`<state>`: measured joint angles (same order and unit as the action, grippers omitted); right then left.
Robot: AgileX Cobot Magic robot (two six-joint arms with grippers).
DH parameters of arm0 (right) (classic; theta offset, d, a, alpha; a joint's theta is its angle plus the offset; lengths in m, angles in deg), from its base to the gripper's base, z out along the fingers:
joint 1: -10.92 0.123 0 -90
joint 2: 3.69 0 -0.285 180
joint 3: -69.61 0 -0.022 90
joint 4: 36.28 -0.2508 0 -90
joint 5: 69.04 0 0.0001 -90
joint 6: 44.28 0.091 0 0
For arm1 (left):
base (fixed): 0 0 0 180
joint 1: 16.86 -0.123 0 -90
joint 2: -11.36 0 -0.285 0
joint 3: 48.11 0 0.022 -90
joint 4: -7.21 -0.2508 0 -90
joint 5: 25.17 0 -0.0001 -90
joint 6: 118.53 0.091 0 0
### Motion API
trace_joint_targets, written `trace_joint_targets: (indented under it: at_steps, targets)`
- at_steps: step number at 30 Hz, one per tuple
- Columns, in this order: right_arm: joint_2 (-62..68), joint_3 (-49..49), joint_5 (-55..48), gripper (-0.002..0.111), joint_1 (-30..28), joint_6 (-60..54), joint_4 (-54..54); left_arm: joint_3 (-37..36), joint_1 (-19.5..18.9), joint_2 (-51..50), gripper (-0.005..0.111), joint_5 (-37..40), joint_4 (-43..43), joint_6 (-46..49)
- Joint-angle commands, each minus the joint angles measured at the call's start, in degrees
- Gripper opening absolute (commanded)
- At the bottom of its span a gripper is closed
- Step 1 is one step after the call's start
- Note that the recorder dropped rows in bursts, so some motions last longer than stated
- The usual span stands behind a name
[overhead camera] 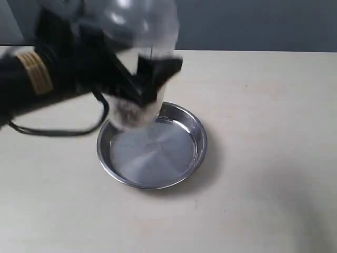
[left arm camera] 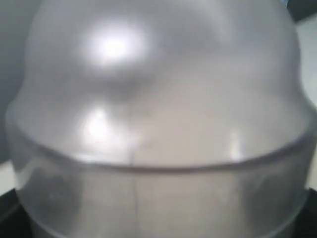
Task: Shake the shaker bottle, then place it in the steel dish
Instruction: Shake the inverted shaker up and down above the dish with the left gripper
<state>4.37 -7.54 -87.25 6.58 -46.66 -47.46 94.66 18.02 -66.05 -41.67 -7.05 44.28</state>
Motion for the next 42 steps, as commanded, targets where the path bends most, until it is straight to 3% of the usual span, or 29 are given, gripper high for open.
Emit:
trace_joint_targets:
  at_steps: [1,3,5,7,9,12,14,17,19,22,25,27,29,31,34,37,38,40,42]
  targets:
    - [-0.27,-0.07,0.48,-0.001,-0.18,-0.11,0.33,-4.63,0.66,-5.35,0.0,-3.26,1.31,-0.03]
    - [-0.27,-0.07,0.48,-0.001,-0.18,-0.11,0.33,-6.08,0.66,-9.35,0.0,-5.55,3.31,-3.46]
    - [-0.27,-0.07,0.48,-0.001,-0.18,-0.11,0.33,-4.89,0.66,-5.58,0.0,-12.46,-2.38,-7.68]
    - [-0.27,-0.07,0.48,-0.001,-0.18,-0.11,0.33,-1.71,0.66,0.11,0.0,-17.92,-5.64,-6.09]
    - [-0.27,-0.07,0.48,-0.001,-0.18,-0.11,0.2,0.17,0.66,2.42,0.0,-13.22,-4.47,-3.44]
    - [-0.27,-0.07,0.48,-0.001,-0.18,-0.11,0.09,-2.58,0.47,-4.17,0.0,-4.46,-3.69,-3.38]
    - [-0.27,-0.07,0.48,-0.001,-0.18,-0.11,0.09,-2.67,0.04,-6.38,0.0,-4.31,-1.82,-5.64]
    - [-0.27,-0.07,0.48,-0.001,-0.18,-0.11,0.09,1.61,0.04,2.44,0.0,-10.38,-6.88,-5.24]
    - [-0.27,-0.07,0.48,-0.001,-0.18,-0.11,0.09,4.02,0.04,5.15,0.0,-7.06,-5.77,-4.22]
    - [-0.27,-0.07,0.48,-0.001,-0.18,-0.11,0.09,-1.63,0.04,-1.28,0.0,-0.71,-4.1,-4.35]
    - [-0.27,-0.07,0.48,-0.001,-0.18,-0.11,0.09,-3.31,0.01,-5.78,0.0,-3.09,-1.76,-8.57]
    - [-0.27,-0.07,0.48,-0.001,-0.18,-0.11,0.09,0.14,0.01,2.68,0.0,-10.62,-7.48,-8.47]
    - [-0.27,-0.07,0.48,-0.001,-0.18,-0.11,0.14,1.86,0.0,4.69,0.0,-7.01,-7.01,-5.93]
    - [-0.27,-0.07,0.48,-0.001,-0.18,-0.11,0.14,-1.97,0.0,0.1,0.0,0.04,-5.88,-4.56]
    - [-0.27,-0.07,0.48,-0.001,-0.18,-0.11,0.14,-4.94,-0.59,-6.96,0.0,-0.96,-4.77,-6.55]
    - [-0.27,-0.07,0.48,-0.001,-0.18,-0.11,0.14,-1.09,0.67,4.25,0.0,-11.89,-8.64,-4.63]
    - [-0.27,-0.07,0.48,-0.001,-0.18,-0.11,0.14,-0.88,0.67,5.82,0.0,-9.91,-4.62,-3.42]
    - [-0.27,-0.07,0.48,-0.001,-0.18,-0.11,0.14,-6.43,0.67,-1.68,0.0,-3.22,0.24,-2.09]
    - [-0.27,-0.07,0.48,-0.001,-0.18,-0.11,0.14,-7.92,1.01,-3.75,0.0,-8.38,1.52,-4.35]
